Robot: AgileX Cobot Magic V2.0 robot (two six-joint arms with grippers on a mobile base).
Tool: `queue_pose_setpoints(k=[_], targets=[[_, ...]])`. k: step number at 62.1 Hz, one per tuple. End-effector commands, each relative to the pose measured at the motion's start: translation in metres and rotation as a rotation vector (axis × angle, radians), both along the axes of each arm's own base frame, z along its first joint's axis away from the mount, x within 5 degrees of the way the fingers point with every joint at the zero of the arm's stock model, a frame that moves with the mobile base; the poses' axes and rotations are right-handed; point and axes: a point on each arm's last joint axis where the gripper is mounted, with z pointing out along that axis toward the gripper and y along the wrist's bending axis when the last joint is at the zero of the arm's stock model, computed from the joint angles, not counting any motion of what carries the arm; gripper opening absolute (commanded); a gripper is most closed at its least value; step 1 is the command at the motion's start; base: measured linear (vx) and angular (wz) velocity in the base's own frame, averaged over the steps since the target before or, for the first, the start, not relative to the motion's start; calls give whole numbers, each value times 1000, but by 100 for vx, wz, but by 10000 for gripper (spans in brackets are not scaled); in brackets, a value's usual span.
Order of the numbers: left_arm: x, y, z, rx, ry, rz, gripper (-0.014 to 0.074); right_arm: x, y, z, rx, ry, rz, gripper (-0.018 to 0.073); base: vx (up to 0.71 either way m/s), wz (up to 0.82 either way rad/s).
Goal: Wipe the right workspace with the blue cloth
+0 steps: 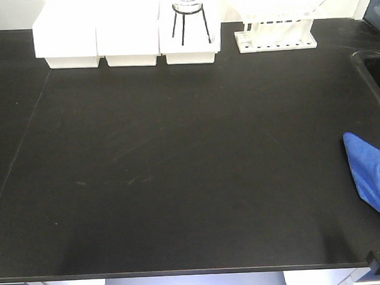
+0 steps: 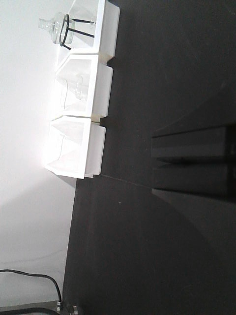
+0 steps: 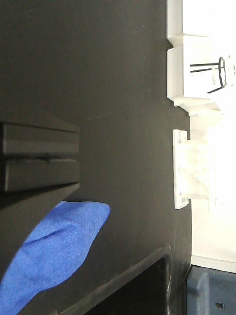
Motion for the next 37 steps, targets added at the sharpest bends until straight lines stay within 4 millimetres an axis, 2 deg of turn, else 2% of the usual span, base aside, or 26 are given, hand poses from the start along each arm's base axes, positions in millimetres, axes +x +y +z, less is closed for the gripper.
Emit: queue_pose_setpoints(k=[1,37], targets=[[0,-1,-2,-4,-69,-9,-6,1,0,2,-12,-76,1,-4,0,0],[0,-1,-2,-4,-69,-9,-6,1,0,2,-12,-76,1,-4,0,0]])
